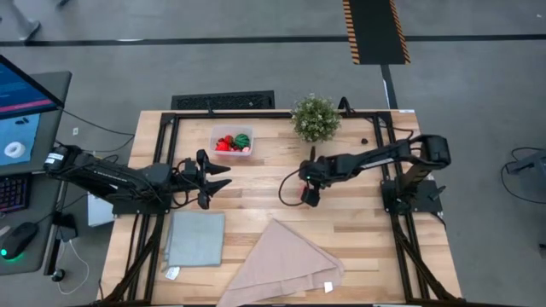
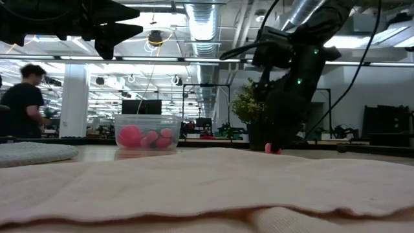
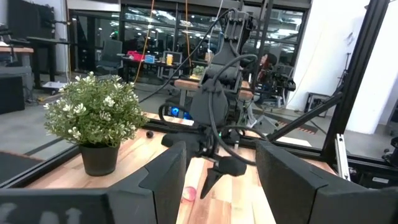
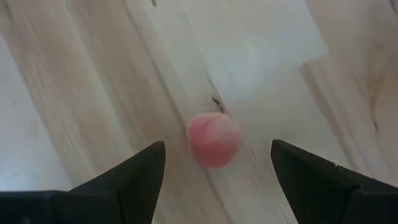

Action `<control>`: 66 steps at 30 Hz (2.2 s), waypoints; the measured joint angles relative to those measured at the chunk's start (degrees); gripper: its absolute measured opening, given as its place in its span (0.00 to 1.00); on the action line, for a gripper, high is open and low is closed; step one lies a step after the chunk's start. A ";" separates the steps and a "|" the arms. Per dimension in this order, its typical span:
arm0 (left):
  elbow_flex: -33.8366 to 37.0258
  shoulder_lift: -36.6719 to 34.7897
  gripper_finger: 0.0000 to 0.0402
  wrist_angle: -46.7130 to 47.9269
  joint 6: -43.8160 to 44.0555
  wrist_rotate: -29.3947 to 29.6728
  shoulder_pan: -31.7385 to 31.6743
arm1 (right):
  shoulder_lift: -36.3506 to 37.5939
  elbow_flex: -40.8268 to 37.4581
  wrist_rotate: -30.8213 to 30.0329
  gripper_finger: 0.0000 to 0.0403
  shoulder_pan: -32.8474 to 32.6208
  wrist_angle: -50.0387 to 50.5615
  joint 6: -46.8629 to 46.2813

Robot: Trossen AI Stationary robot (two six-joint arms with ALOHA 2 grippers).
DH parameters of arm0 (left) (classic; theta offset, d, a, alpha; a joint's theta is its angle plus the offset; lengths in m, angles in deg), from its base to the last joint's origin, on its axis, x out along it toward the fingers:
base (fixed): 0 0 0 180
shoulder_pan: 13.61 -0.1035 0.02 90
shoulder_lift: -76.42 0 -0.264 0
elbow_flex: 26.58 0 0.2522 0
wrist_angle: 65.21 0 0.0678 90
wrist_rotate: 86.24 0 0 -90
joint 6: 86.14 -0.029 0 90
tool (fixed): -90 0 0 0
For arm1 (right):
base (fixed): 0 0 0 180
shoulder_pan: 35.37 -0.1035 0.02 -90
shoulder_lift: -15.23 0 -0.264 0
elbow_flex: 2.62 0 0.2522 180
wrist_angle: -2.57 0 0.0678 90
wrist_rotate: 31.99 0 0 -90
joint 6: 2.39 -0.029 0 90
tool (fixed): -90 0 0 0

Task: Pick and placing Produce into tupperware
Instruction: Put the pink peach into the transparent container, then put the blackberry into the transparent container

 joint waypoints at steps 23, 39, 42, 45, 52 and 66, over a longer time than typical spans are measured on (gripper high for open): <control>0.00 0.00 0.46 0.14 0.24 0.00 0.00 | -0.73 0.74 3.41 0.32 0.24 -2.36 -0.03; -0.02 -0.07 0.46 -1.84 1.90 0.10 0.00 | -1.54 15.56 7.93 0.25 1.91 -9.61 6.38; -0.02 -0.07 0.46 -4.10 4.55 1.66 0.00 | -3.06 19.86 10.23 0.25 3.64 -14.02 7.91; -0.09 -0.17 0.46 -5.21 5.56 2.36 -0.02 | -5.64 24.72 13.54 0.25 6.43 -13.16 7.99; -0.48 -2.89 0.46 -3.05 4.75 2.11 0.00 | -19.20 45.35 21.11 0.25 12.07 -8.12 8.43; -0.52 -5.35 0.46 -1.22 6.43 -2.39 0.00 | -36.07 73.70 24.98 0.60 17.44 7.99 8.62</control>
